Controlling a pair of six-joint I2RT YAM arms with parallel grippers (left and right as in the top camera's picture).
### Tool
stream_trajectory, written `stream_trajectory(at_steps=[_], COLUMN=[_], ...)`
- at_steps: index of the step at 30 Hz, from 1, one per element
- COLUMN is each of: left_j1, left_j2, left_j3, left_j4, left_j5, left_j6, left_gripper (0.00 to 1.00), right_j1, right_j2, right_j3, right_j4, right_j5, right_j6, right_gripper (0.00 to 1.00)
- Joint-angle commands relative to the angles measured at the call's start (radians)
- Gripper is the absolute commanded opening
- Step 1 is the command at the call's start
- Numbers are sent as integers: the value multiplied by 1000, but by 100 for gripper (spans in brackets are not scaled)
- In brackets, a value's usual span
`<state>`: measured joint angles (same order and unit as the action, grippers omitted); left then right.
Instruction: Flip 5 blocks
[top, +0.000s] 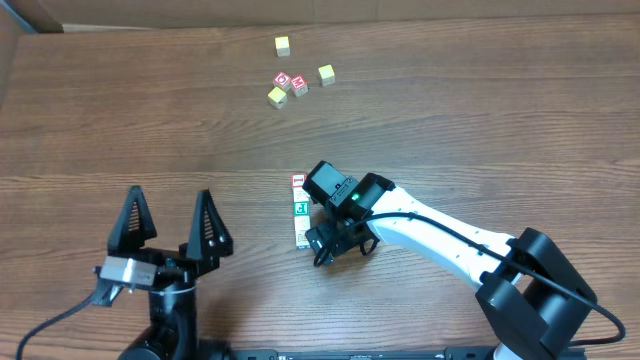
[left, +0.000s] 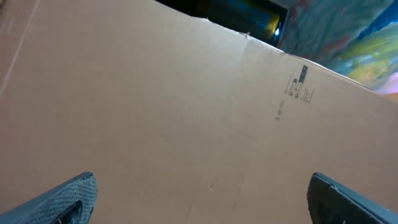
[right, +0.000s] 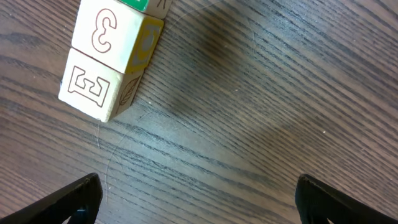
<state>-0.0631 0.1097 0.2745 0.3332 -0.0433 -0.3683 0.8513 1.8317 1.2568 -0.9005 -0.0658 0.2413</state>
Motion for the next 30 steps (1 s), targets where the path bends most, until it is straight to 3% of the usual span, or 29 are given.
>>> stream_trajectory(at_steps=[1,19,26,30], left_j1=[11,28,77,81], left_j2=[-67,-106,-106,-106], left_j3=[-45,-271,-270,-270], left_j4=[9,87,-94,-204], left_j5=[11,13,17,18], left_j6=[-13,-22,-17,61], left_gripper=[100,100,100,100], right_j1=[-5,-5,-5,-5], right_j2=[-32,-32,-32,-32], right_j3=[21,21,21,21], right_j4=[5,5,5,5], right_j5=[5,5,4,4], right_j6=[-10,-10,-10,-10], right_gripper=[100,100,100,100])
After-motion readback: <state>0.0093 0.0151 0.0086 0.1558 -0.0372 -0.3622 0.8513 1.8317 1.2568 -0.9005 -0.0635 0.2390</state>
